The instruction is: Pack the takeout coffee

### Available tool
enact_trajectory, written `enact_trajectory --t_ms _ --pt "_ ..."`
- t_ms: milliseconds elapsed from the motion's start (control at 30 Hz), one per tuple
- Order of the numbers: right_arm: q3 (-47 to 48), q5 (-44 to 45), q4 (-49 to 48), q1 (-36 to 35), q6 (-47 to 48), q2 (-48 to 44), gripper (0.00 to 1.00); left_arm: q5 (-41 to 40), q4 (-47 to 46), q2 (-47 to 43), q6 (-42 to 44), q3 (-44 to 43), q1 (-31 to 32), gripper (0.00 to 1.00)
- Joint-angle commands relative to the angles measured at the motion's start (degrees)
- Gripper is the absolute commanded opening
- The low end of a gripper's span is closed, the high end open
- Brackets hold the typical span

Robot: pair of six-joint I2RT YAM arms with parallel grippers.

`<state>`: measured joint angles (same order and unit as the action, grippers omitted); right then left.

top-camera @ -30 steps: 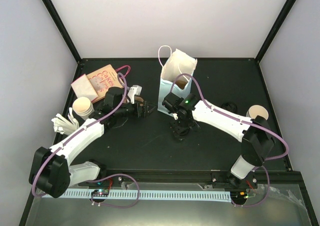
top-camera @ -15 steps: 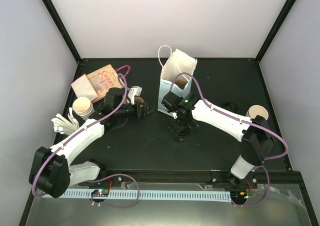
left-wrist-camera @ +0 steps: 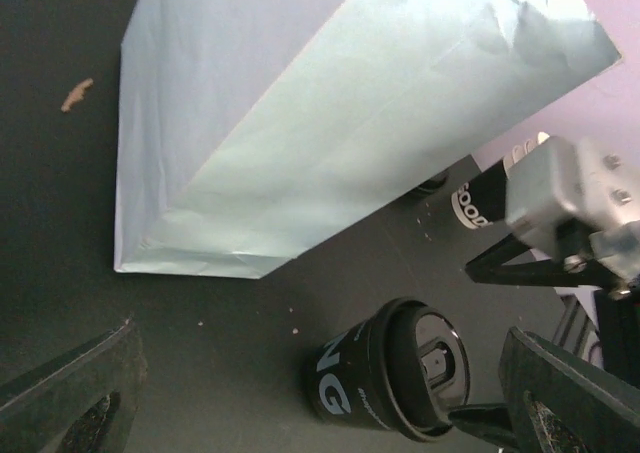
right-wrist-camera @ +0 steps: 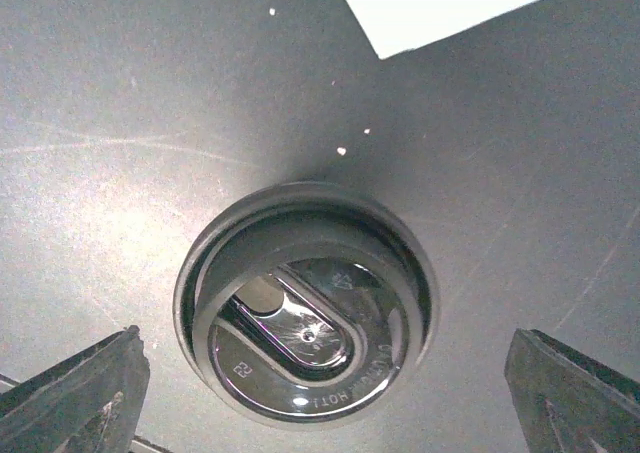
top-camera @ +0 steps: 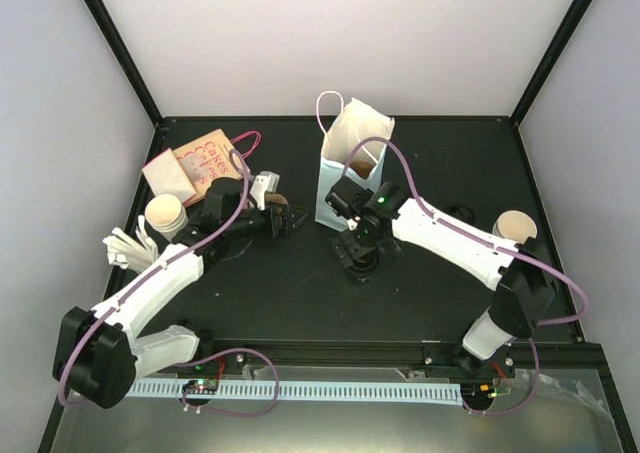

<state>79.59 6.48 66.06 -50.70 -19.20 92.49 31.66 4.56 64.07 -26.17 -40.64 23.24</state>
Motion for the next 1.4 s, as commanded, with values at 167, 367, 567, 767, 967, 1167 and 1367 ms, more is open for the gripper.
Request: enact_trajectory --t_ms 167,367,567,767,967,1167,1367 --pt "1.9 8.6 -4.5 0.1 -3.4 -7.5 1.00 -11.6 4.9 -5.5 -0.1 -0.2 -0.6 0.99" --pt "-0.4 16.9 -10.6 0.1 -7.7 -15.3 1.00 -13.2 2.0 -10.2 0.0 2.4 -0.7 0.99" --pt "-11.7 15.7 -24.8 0.1 -4.8 -27.0 1.00 -15.8 -0.5 -14.7 -3.7 5.8 -1.0 0.99" --pt "-20.4 10.2 -33.5 0.1 -2.9 -35.3 1.00 -8.6 -4.6 -15.5 -0.9 8.4 -1.1 0.99" --pt "-16.1 9.5 -22.2 0.1 -5.9 -29.3 1.00 -2.1 -5.0 -11.9 -1.5 7.8 -0.9 0.99" --pt "-22.2 3.0 -25.3 0.2 -4.3 -29.7 1.00 -0.1 -8.0 -7.3 -3.0 7.8 1.6 0.99" --pt "-22.0 1.6 -20.2 0.1 -3.6 -27.4 1.00 2.6 -12.1 -3.5 -3.5 7.8 5.6 0.98"
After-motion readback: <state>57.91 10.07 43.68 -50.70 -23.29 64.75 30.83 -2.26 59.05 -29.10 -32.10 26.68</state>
